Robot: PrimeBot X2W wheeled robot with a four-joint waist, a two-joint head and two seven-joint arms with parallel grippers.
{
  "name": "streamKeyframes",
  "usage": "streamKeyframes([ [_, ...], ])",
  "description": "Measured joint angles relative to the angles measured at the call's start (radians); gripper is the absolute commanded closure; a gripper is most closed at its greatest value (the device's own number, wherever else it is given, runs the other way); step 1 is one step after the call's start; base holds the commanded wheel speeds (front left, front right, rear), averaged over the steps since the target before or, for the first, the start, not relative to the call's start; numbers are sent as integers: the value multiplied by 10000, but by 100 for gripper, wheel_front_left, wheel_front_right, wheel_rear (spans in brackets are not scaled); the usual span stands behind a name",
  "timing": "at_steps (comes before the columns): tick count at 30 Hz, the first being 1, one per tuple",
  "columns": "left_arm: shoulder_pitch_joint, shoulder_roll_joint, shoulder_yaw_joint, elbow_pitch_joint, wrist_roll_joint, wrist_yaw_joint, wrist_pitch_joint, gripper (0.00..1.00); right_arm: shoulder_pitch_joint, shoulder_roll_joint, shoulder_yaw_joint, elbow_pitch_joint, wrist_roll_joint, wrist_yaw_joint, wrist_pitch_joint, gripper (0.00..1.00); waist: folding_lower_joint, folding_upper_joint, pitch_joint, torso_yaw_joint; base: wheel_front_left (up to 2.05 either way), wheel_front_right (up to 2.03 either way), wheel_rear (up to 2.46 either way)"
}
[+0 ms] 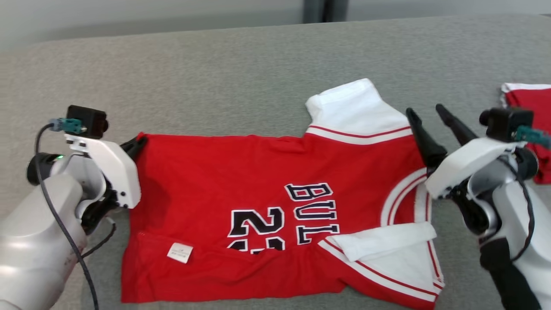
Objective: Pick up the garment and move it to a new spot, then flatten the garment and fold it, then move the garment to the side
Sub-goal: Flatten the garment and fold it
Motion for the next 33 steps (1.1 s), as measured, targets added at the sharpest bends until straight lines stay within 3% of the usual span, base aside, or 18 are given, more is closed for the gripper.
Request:
streamKeyframes([
  [9,-3,-1055,-320,-278,364,100,-857,100,-2539,-897,499,3248,15,0,635,0,0,0,306,1280,0,0,0],
  [17,-106,-1638,-403,-146,408,90,-1243,100,-4009,-1356,1684,5296,261,0,874,0,0,0,731,2024,0,0,0],
  [22,-219,-1808,-464,-69,424,61,-1440,100,-4616,-1501,2096,6167,554,0,966,0,0,0,979,2250,0,0,0],
  [33,-439,-1983,-696,36,468,40,-1536,100,-5100,-1442,3010,6796,1375,0,968,0,0,0,1222,2496,0,0,0],
])
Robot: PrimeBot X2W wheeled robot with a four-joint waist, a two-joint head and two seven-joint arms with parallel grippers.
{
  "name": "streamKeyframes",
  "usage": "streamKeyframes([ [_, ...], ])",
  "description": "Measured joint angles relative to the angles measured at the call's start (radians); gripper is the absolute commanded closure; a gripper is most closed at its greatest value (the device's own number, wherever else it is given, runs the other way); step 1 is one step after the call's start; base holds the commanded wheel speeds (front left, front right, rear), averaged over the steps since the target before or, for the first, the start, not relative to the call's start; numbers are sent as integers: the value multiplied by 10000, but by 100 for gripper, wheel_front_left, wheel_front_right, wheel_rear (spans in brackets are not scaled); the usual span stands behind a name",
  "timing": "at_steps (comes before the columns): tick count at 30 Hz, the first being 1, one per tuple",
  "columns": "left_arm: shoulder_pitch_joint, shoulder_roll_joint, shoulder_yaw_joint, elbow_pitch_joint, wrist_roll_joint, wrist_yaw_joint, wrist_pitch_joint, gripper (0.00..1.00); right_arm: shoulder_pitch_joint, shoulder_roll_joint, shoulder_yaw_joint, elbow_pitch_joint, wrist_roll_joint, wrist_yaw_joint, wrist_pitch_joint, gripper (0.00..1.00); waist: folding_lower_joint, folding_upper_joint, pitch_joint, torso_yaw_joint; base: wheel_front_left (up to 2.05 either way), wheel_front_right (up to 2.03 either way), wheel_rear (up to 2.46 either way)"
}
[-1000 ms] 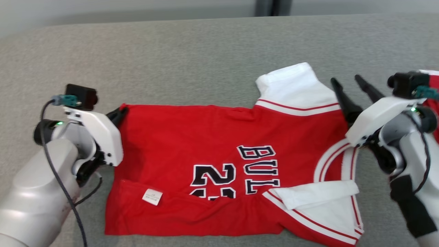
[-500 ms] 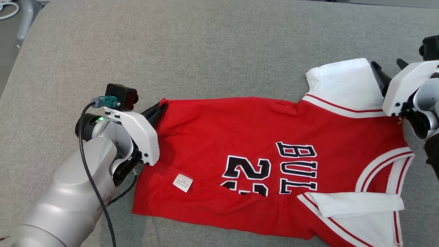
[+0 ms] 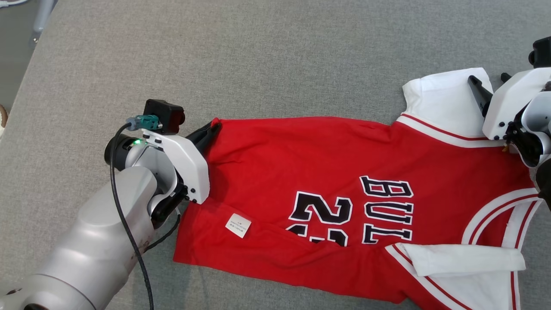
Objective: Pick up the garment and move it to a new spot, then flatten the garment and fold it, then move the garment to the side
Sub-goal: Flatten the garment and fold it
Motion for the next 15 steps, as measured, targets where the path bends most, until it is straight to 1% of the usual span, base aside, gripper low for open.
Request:
streamKeyframes([
  [13,-249,-153,-247,-44,-63,-29,29,100,-459,-119,836,523,604,0,-263,0,0,0,266,250,0,0,0],
  [14,-262,-159,-253,-44,-65,-29,17,100,-474,-123,903,539,635,0,-265,7,0,0,283,268,0,0,0],
  [15,-282,-159,-255,-44,-69,-29,13,100,-496,-123,968,537,690,0,-267,54,0,0,296,282,0,0,0],
])
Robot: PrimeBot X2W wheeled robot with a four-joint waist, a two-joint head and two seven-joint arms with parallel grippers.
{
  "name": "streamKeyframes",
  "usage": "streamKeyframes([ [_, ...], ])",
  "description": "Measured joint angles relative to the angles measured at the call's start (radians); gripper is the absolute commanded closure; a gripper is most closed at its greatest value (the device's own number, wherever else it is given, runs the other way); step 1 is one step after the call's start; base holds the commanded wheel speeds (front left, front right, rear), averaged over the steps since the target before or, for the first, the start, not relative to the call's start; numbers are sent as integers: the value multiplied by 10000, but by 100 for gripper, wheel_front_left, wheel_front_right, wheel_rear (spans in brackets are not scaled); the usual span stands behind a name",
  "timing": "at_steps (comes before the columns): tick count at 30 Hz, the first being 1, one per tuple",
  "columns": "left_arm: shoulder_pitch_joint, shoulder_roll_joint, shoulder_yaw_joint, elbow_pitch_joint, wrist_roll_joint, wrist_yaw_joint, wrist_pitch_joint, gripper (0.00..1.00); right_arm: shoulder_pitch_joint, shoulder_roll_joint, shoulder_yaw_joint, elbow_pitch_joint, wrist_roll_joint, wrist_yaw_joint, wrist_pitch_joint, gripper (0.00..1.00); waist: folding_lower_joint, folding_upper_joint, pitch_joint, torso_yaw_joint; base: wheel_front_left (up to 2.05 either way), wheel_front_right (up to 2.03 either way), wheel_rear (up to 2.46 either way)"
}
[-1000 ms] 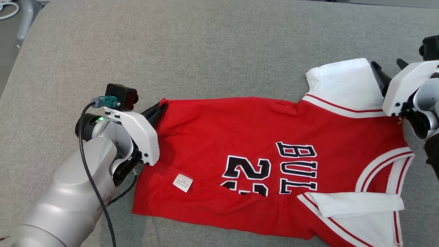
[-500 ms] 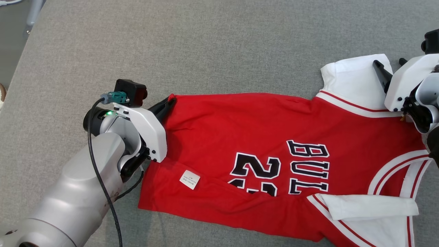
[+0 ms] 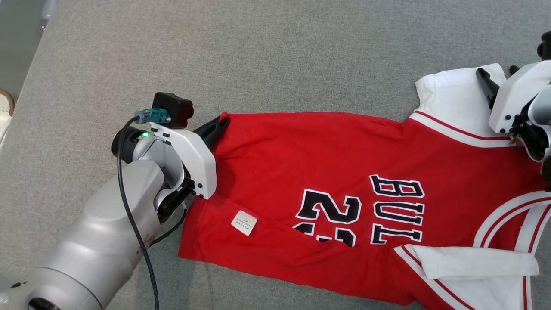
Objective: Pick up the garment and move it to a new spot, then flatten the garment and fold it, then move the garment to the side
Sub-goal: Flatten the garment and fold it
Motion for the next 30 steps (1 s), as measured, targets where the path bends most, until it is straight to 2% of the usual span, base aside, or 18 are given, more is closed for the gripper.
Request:
streamKeyframes([
  [1,-12,-2,-8,6,-12,-2,-13,100,-17,-12,90,-23,17,0,-4,84,0,0,11,11,0,0,0],
  [2,-14,-4,-17,15,-48,-2,-33,100,-23,-21,192,-69,23,0,-48,100,0,0,19,13,0,0,0],
  [11,-17,38,-98,299,-155,-17,-178,100,244,-94,999,-508,431,2,-1062,100,0,0,-121,-192,0,0,0],
  [21,115,236,-148,899,-209,-25,-370,100,774,-230,1703,-1080,1066,2,-2857,100,0,0,-791,-682,0,0,0],
  [30,471,378,-272,1198,-163,4,-639,100,1682,-495,2497,-2002,1948,2,-3241,100,0,0,-1621,-1121,0,0,0],
])
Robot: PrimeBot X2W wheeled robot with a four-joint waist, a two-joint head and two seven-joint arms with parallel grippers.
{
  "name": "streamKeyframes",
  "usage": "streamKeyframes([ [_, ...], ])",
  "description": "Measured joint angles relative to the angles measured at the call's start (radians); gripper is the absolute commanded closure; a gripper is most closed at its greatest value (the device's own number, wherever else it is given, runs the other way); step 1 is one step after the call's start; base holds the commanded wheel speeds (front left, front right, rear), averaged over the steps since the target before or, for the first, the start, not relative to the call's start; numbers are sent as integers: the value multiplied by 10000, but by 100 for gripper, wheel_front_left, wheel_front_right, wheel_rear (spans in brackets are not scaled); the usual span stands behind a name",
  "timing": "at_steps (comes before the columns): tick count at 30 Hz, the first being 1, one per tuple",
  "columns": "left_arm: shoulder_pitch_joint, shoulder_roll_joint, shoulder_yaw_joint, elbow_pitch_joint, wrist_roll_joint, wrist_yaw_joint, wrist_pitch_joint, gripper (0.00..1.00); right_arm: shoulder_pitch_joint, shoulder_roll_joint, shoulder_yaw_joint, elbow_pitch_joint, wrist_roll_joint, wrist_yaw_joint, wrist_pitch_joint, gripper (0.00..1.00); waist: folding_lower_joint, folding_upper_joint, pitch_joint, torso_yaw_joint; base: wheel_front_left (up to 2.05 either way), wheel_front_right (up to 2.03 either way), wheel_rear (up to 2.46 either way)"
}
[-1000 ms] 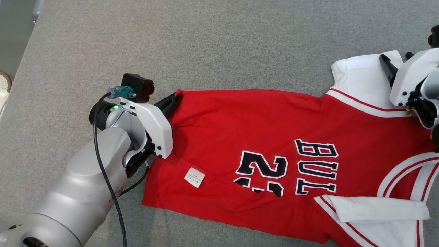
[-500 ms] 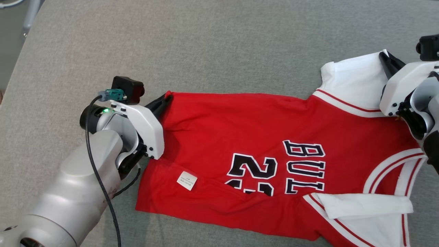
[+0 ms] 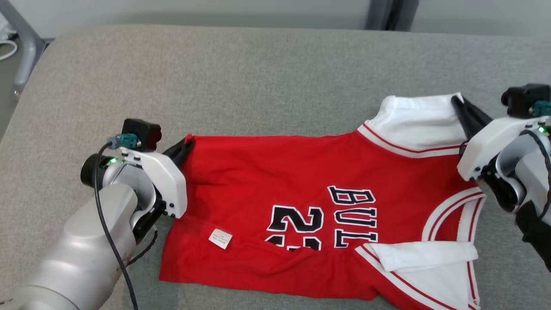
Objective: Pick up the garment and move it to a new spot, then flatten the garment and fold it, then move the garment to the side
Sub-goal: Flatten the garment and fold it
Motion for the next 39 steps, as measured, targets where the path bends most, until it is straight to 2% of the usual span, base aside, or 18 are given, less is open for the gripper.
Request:
streamKeyframes([
  [12,732,644,-642,-293,322,-19,-418,100,1375,-667,1024,-1304,1204,0,232,100,0,0,-1312,-315,0,0,0],
  [22,1620,966,-1358,-692,755,-10,-428,100,2435,-1448,1714,-2562,2236,0,1250,100,0,0,-2346,-479,0,0,0],
  [34,2442,1561,-1741,-1607,1099,418,-326,100,2940,-2754,2151,-4195,3158,0,2974,100,0,0,-2909,-514,0,0,0],
  [39,2727,1766,-1825,-2023,1152,573,-232,100,3134,-3078,2207,-4742,3461,0,3551,100,0,1,-3001,-462,0,0,0],
])
